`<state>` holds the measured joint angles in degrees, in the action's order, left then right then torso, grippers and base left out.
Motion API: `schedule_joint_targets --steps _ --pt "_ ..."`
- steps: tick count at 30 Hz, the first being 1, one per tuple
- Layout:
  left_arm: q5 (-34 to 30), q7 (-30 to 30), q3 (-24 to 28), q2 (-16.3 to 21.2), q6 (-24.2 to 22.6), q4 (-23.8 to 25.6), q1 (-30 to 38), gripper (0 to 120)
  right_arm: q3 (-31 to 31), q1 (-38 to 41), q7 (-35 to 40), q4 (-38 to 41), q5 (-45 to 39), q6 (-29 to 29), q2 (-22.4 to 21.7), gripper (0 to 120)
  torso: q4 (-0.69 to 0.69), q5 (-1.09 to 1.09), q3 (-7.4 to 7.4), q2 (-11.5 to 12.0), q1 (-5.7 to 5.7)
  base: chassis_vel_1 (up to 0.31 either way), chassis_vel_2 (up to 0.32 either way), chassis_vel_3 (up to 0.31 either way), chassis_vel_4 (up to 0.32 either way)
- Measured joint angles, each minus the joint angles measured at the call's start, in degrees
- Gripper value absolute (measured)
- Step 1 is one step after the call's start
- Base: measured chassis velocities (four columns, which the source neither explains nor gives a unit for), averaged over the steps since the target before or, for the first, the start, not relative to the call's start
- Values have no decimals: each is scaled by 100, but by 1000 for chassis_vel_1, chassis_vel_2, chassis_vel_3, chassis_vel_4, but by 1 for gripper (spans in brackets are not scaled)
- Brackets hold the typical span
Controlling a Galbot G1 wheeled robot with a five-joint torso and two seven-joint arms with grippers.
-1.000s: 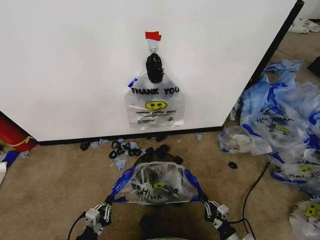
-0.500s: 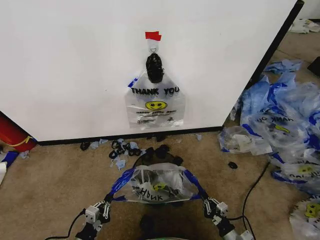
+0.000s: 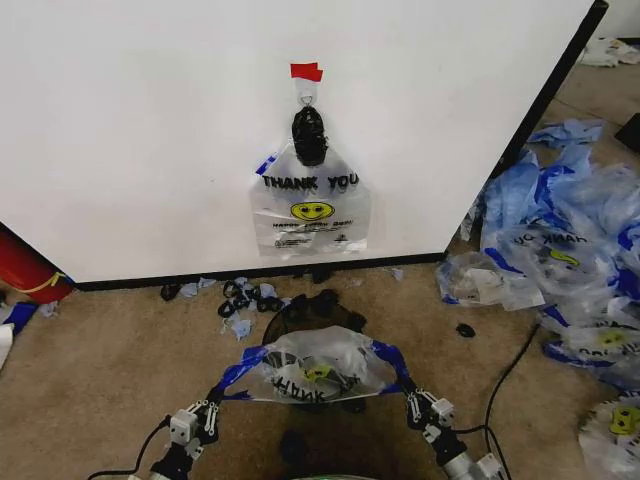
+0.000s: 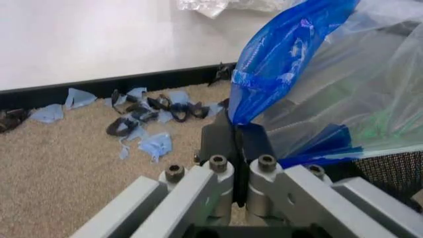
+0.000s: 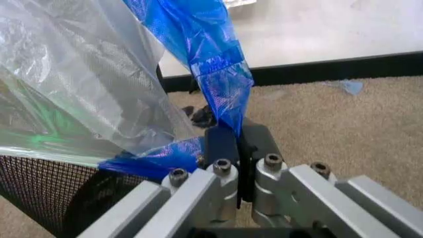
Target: Pick up the garbage bag from the wall and place it over the trash bin.
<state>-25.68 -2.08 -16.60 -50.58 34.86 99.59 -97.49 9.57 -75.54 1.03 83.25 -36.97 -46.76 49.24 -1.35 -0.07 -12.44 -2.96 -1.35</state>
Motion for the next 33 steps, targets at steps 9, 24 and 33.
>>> schedule_joint_targets --steps 9,24,33 --pt "93 -2 -73 15 16 245 -128 3 -55 -114 8 158 3 0 -74 1 0 1 0 0 0 0 0 0 0" --pt "241 3 -190 4 100 466 -324 58 -294 -387 -38 404 55 20 -151 58 0 0 0 0 0 0 0 0 0" --pt "342 9 -335 -39 171 795 -547 92 -626 -809 -85 760 57 -26 -231 91 0 1 0 0 0 0 0 0 0"
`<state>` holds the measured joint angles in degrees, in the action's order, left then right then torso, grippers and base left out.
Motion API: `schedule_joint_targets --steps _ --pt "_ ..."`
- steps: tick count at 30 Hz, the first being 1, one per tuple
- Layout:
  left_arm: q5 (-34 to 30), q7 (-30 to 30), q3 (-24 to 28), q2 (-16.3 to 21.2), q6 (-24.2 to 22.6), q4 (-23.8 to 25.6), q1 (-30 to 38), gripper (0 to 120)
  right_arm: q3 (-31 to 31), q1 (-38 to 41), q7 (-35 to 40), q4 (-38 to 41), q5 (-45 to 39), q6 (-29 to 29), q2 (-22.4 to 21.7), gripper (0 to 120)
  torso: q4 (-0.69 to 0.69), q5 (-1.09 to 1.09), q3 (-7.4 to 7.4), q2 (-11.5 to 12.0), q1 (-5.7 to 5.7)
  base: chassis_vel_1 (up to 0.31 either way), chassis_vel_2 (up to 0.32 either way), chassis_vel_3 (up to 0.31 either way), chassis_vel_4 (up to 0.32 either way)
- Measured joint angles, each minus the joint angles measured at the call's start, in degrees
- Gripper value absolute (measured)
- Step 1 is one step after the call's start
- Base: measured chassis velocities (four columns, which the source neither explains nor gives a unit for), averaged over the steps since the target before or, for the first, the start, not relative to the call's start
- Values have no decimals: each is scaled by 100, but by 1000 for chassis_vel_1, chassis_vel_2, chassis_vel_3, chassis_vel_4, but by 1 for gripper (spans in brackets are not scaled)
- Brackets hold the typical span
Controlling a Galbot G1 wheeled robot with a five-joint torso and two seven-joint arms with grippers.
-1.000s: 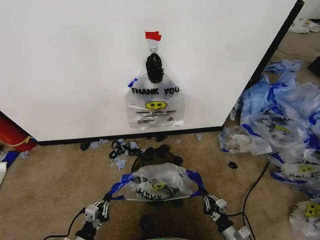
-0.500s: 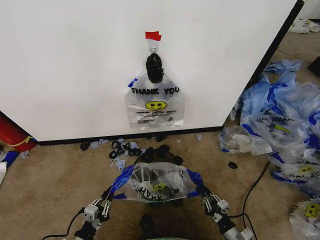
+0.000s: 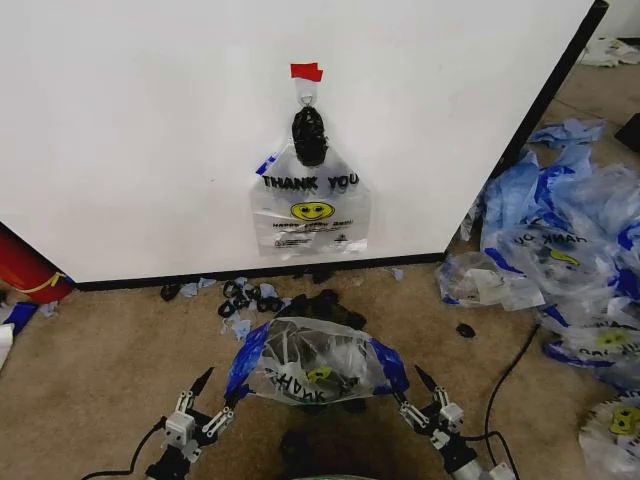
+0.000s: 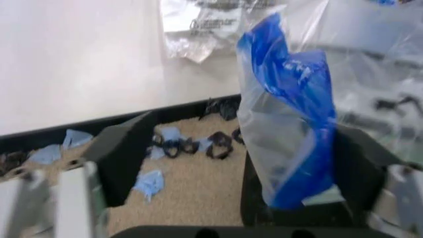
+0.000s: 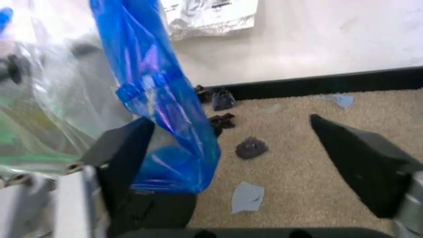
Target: Pick up the garbage bag from the wall and place it over the trash bin.
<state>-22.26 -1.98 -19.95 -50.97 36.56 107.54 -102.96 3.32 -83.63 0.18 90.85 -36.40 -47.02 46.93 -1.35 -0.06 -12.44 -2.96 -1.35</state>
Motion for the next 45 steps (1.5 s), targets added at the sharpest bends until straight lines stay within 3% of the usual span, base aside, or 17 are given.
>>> schedule_joint_targets --steps 6,21,33,45 --pt "22 -3 -30 0 2 123 -50 99 -306 -404 -17 572 -34 -4 -151 100 0 0 0 0 0 0 0 0 0" --pt "-27 -41 -101 1 -6 263 5 98 -462 -695 -116 1463 -113 -10 -348 100 0 -1 0 0 0 0 0 0 0" --pt "-315 -119 -93 221 -214 442 262 97 -307 -514 -79 1499 -115 52 -310 100 -1 0 0 0 0 0 0 0 0" --pt "-211 -37 6 189 -121 222 65 96 -303 -483 -6 1554 -91 151 -325 100 0 -1 0 1 0 0 0 0 0"
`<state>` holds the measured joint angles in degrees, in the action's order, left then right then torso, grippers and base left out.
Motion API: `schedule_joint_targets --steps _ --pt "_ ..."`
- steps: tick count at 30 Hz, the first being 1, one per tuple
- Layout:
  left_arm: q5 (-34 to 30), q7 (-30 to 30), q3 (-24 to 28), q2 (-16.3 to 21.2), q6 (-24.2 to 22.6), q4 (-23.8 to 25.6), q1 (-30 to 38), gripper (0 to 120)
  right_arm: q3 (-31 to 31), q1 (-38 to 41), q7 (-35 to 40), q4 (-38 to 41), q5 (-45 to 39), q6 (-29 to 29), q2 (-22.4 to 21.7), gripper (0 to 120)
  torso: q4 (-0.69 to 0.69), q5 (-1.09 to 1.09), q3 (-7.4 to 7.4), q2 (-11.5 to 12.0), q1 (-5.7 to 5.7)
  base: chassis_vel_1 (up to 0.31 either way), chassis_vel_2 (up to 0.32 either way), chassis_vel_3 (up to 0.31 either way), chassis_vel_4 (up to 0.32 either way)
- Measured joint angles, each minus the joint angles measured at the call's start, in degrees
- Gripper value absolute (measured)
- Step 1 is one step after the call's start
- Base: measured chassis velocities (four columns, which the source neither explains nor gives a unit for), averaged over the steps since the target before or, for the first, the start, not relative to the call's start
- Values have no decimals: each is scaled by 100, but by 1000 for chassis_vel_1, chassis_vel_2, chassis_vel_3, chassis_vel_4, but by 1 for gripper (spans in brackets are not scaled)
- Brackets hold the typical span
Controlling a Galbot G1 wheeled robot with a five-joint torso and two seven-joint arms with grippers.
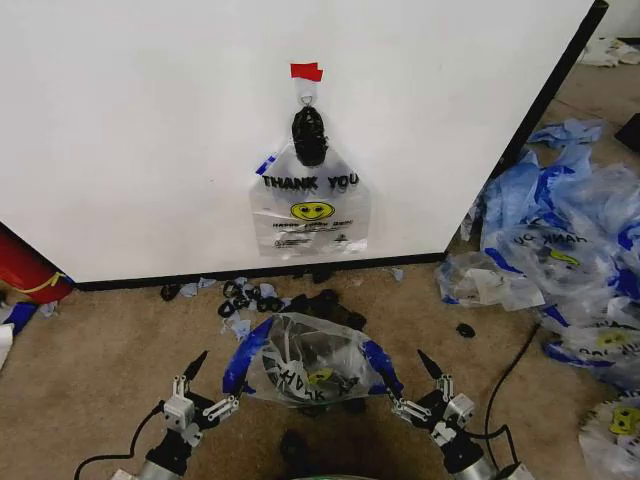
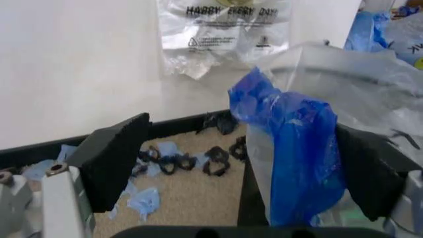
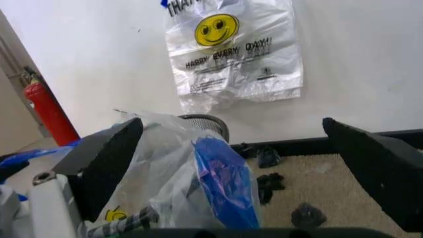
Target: Pick up the garbage bag from the wall and place it over the trash bin.
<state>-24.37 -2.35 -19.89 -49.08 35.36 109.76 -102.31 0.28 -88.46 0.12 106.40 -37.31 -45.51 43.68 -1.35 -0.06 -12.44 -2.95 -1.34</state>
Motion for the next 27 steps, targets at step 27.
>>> schedule_joint_targets --steps 27 --pt "292 20 -30 -3 7 468 -721 95 -57 -129 9 28 136 -17 26 100 0 0 0 -2 0 0 0 0 0"
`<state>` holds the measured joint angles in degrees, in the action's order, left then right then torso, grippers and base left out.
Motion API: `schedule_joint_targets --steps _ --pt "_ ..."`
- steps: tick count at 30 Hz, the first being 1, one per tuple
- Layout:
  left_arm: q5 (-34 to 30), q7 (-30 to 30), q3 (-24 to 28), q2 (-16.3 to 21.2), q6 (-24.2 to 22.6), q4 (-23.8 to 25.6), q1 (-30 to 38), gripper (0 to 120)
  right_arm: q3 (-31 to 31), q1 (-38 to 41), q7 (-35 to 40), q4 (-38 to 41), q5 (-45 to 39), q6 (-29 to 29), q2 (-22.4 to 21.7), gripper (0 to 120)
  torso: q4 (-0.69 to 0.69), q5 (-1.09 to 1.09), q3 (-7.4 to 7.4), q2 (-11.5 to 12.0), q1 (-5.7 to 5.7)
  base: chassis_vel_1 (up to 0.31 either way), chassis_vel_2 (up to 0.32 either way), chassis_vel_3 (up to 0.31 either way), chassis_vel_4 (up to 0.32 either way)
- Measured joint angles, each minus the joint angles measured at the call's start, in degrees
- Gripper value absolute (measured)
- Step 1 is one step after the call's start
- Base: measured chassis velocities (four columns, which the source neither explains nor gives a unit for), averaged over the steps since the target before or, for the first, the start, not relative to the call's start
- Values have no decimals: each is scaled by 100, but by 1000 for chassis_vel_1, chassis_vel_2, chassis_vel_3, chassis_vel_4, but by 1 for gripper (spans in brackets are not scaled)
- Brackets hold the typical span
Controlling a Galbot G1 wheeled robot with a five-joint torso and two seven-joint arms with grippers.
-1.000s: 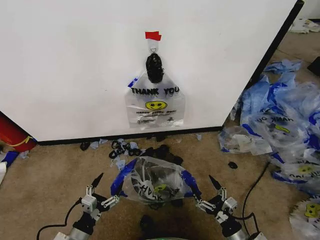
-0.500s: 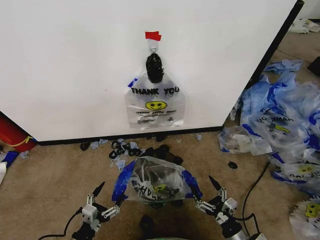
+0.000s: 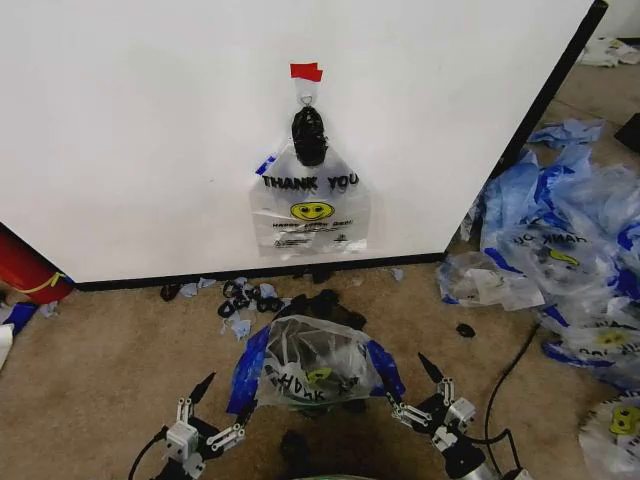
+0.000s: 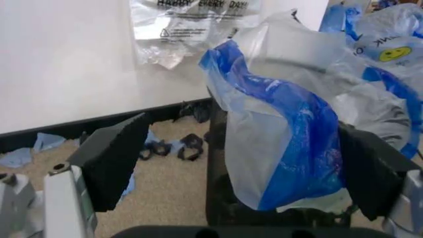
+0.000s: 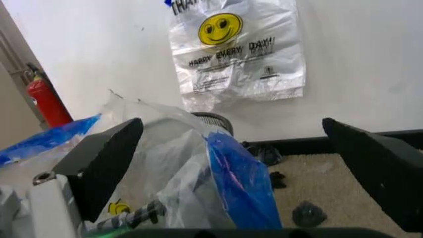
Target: Pick up the garbage bag from the wall and place it over the trash bin.
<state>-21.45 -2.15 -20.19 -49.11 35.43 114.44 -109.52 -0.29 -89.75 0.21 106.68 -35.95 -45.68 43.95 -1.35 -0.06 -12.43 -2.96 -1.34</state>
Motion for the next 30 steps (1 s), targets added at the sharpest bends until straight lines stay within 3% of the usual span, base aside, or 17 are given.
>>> schedule_joint_targets --steps 15,30 --pt "-242 146 163 231 -27 21 218 95 92 151 75 -43 12 96 -5 100 0 -1 0 0 0 0 0 0 0" --pt "-1310 697 424 1228 -81 -47 920 95 253 541 263 -226 6 322 55 100 -1 0 -1 0 0 0 0 0 0"
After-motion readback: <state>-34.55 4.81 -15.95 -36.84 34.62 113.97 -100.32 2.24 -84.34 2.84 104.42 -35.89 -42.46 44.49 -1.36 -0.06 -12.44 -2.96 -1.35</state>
